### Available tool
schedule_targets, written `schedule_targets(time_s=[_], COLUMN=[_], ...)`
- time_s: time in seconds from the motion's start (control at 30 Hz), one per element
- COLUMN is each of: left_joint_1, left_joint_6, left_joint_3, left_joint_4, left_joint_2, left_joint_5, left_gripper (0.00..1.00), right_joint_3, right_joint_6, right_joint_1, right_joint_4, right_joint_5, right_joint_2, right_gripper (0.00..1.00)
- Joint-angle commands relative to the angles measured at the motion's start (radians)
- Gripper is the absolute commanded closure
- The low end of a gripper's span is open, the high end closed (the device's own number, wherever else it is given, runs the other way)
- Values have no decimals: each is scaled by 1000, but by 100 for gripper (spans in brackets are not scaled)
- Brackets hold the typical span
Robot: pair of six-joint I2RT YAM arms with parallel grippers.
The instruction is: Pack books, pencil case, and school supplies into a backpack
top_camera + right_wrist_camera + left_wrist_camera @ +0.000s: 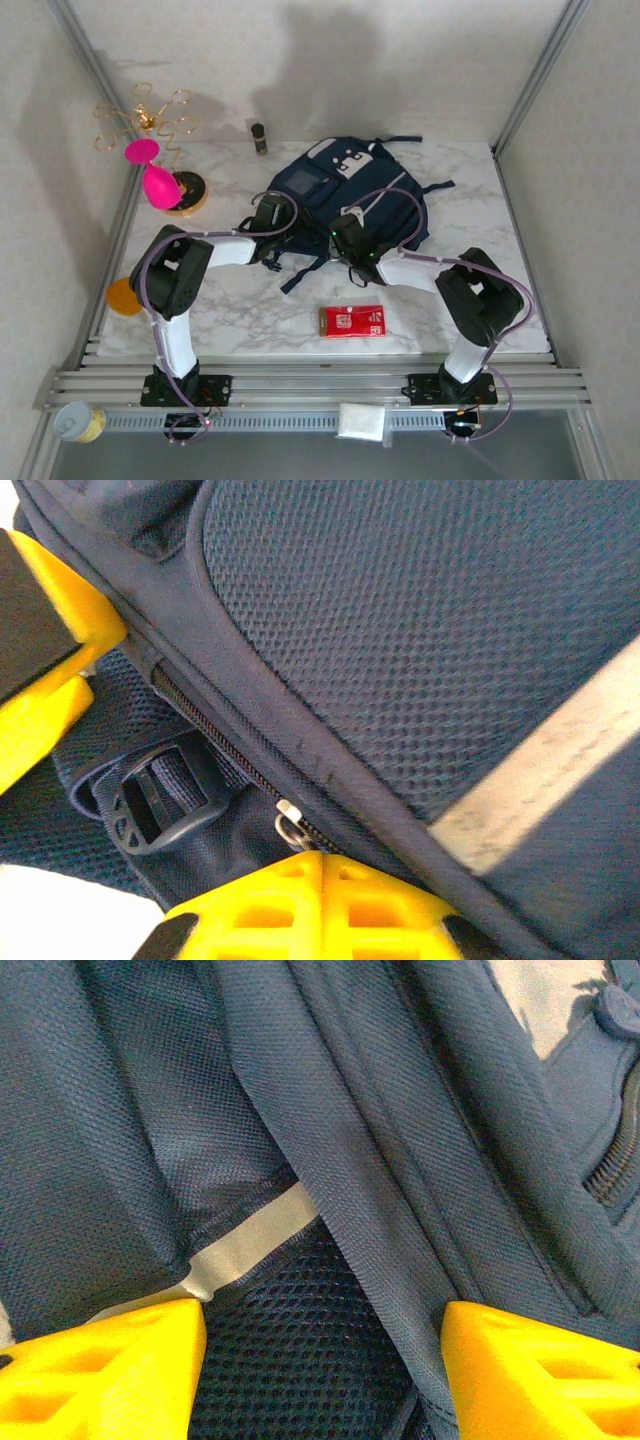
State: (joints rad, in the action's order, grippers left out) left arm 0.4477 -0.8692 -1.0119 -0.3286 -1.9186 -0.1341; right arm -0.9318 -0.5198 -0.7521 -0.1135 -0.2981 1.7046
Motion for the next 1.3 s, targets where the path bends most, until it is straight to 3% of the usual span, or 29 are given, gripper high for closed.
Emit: schedule_targets(time_s=[0.0, 0.1, 0.27, 0.47, 0.57, 0.8, 1.1, 1.27], left_joint_1=[-46, -54, -51, -30, -20, -3, 37, 38], left_joint_6=[-10, -10, -32, -33, -36, -36, -61, -62], left_joint_3=[4, 4, 19, 23, 53, 85, 116, 119], left_joint_4=[120, 114, 72, 68, 54, 49, 41, 39], left_joint_2=[-59, -57, -44, -56, -40, -39, -30, -37], left_joint_5=[79, 76, 30, 7, 13, 17, 42, 49], left_gripper=[36, 36, 36, 36, 36, 36, 36, 36], right_joint_3=[-44, -77, -65, -123, -184, -234, -126, -74], right_joint_6=[-18, -25, -63, -166, -192, -250, -126, -180], right_joint_1=[10, 13, -15, -18, -6, 11, -10, 13], right_joint_4=[126, 226, 210, 159, 161, 90, -238, -235], right_joint_5=[29, 31, 145, 133, 13, -1, -73, -89], right_joint_2=[-35, -46, -42, 73, 131, 205, 112, 153], right_gripper=[100, 100, 100, 83, 74, 59, 61, 63])
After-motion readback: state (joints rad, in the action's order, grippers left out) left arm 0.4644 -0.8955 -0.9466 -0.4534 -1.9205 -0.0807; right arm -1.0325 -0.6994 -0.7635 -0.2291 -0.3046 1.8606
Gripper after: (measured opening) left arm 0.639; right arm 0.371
